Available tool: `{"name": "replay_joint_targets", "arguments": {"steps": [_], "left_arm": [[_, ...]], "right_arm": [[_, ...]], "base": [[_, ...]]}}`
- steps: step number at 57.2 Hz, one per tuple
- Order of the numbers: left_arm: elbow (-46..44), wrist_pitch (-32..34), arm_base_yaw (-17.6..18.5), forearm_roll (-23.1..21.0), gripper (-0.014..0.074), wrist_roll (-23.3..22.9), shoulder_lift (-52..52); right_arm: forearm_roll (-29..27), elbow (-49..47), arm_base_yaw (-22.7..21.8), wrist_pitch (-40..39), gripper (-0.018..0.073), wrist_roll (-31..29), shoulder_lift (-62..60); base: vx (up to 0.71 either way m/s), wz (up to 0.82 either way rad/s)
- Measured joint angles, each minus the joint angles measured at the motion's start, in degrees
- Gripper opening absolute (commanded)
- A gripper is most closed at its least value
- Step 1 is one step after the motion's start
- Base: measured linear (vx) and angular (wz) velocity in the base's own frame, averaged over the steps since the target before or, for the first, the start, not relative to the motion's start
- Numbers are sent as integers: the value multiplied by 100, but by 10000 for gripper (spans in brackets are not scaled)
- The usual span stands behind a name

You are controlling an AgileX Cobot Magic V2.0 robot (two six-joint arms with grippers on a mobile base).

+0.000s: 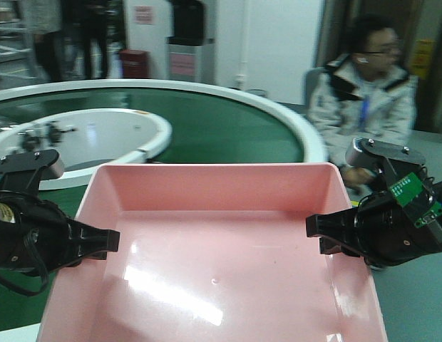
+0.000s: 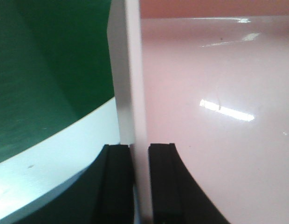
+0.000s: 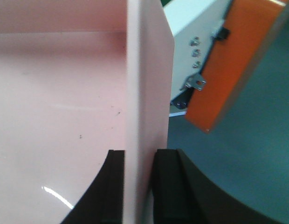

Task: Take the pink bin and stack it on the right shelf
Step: 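Hold the pink bin with both grippers while turning toward the metal shelf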

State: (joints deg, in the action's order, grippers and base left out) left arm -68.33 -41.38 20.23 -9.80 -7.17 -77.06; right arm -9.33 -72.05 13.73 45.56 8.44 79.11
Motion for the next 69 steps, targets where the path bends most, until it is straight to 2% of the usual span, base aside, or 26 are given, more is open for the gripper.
{"name": "replay_joint_targets", "arguments": {"steps": [34,69], "left_arm": [[0,0,0,-11,-1,-5,0],[0,-7,0,-11,-1,-5,0]], "right_arm": [[5,0,0,11,-9,-14,-21],[5,0,0,24,-8,-14,-21]], "base": [[-6,-74],[23,-50]]}}
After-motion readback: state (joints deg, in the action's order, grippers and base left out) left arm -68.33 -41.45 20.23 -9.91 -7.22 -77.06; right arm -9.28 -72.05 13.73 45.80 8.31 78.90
